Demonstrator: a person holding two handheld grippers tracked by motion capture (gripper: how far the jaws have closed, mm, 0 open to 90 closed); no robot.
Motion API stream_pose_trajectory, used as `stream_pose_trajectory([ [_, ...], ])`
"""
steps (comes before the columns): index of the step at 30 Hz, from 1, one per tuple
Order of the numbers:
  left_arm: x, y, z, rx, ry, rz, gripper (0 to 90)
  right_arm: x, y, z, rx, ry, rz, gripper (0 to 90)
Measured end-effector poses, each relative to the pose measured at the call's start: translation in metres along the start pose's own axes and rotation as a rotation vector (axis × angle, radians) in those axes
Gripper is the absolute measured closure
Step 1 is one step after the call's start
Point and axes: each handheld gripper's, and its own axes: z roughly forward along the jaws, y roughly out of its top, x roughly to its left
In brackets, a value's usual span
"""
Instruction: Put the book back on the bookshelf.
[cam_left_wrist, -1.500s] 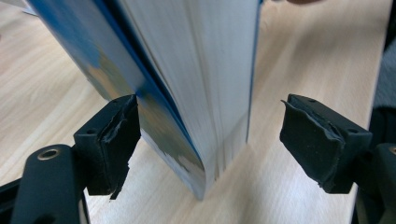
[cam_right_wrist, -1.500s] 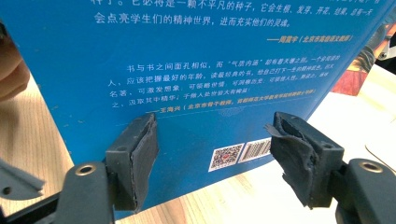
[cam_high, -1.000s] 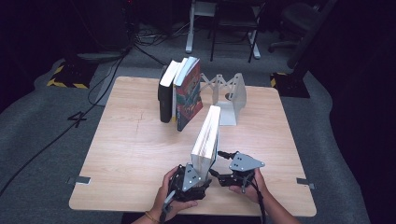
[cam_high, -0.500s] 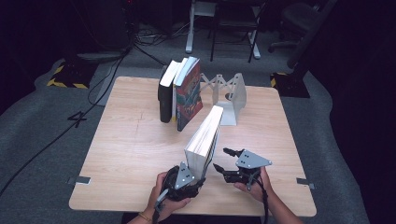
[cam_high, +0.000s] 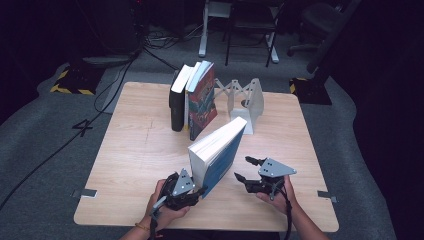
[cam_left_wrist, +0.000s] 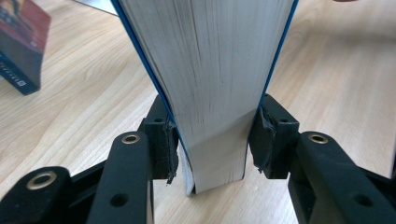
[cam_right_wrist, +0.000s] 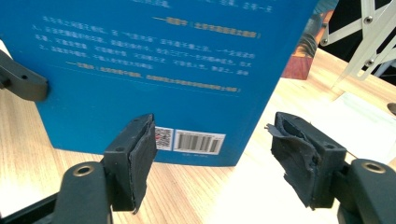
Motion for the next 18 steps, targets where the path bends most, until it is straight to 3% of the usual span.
stream_pose_trajectory([
  [8, 0.012, -0.004, -0.014, 0.030, -0.097, 0.059, 57.1, -0.002, -0.002, 0.002, 0.014, 0.031, 0.010, 29.7],
  [11, 0.016, -0.008, -0.021, 0.037, -0.133, 0.085, 57.3, 0.001, -0.002, 0.004, 0.026, 0.062, -0.013, 29.6],
  [18, 0.027, -0.020, -0.039, 0.046, -0.204, 0.112, 57.8, 0.006, -0.002, 0.011, 0.046, 0.134, -0.016, 28.7],
])
